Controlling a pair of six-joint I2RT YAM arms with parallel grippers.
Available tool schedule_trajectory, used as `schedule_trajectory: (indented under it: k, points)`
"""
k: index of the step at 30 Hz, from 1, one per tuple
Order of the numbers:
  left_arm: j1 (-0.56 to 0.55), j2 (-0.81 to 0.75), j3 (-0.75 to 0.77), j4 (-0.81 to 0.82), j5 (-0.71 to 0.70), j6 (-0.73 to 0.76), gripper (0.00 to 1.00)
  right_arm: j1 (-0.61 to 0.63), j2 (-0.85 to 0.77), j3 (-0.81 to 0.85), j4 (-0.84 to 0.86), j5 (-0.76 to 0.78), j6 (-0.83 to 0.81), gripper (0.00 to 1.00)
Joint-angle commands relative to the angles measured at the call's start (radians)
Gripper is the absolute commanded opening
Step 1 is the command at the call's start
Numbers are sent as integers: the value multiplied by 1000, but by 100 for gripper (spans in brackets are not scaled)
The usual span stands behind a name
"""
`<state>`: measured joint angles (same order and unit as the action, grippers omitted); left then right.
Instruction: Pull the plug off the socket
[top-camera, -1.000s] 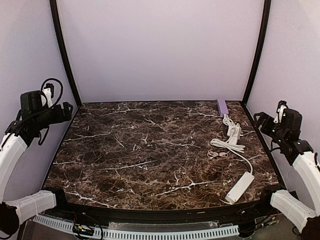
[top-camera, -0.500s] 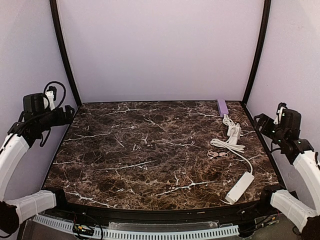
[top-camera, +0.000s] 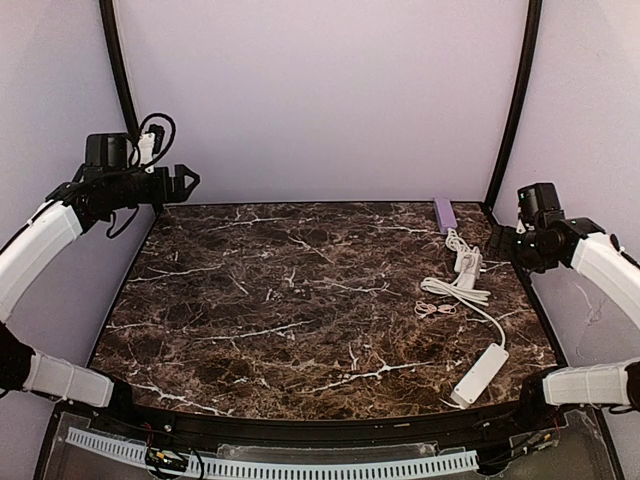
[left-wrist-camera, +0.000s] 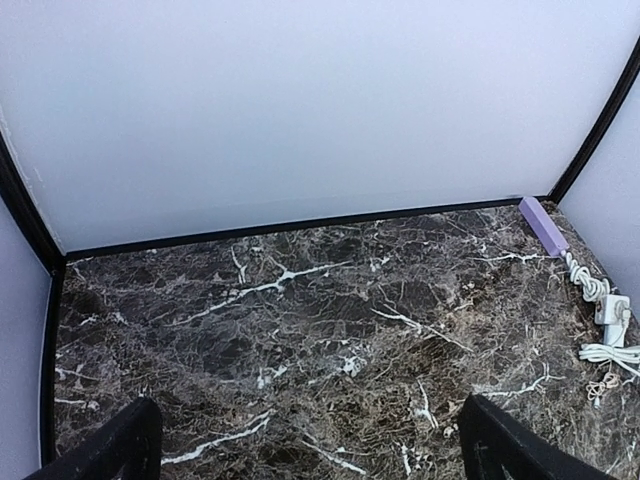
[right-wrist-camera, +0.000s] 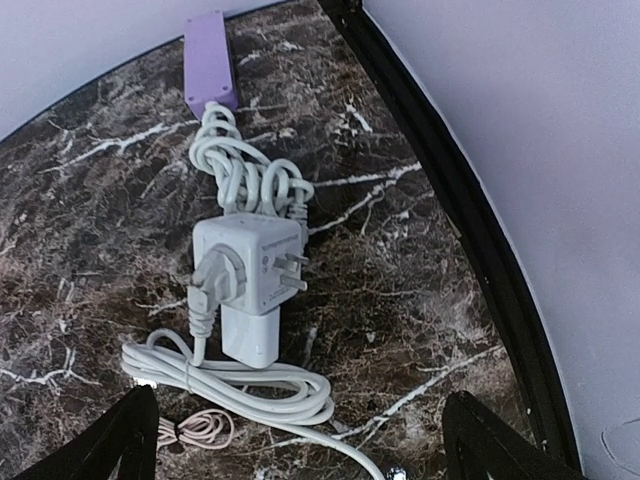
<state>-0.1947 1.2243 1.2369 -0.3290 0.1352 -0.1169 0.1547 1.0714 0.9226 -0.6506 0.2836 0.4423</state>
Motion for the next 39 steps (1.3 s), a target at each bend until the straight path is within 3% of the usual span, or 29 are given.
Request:
schedule_trajectory:
  k: [1,6,18,30,39]
  points:
    - [-5,38,-24,4,26,14,99,5,70,27,-66,-18,34,86]
    - [-6,19,-108,25,-5,29,99,30,186,18,14,-43,87,78]
    - [-5,39,-83,-10,8,48,99,151,373,61,126,8,187,60]
    - [-5,54,-79,-19,23,41,99,178,466,58,174,51,260,30]
    - [-5,49,-77,-22,21,43,99,178,499,43,224,61,296,22]
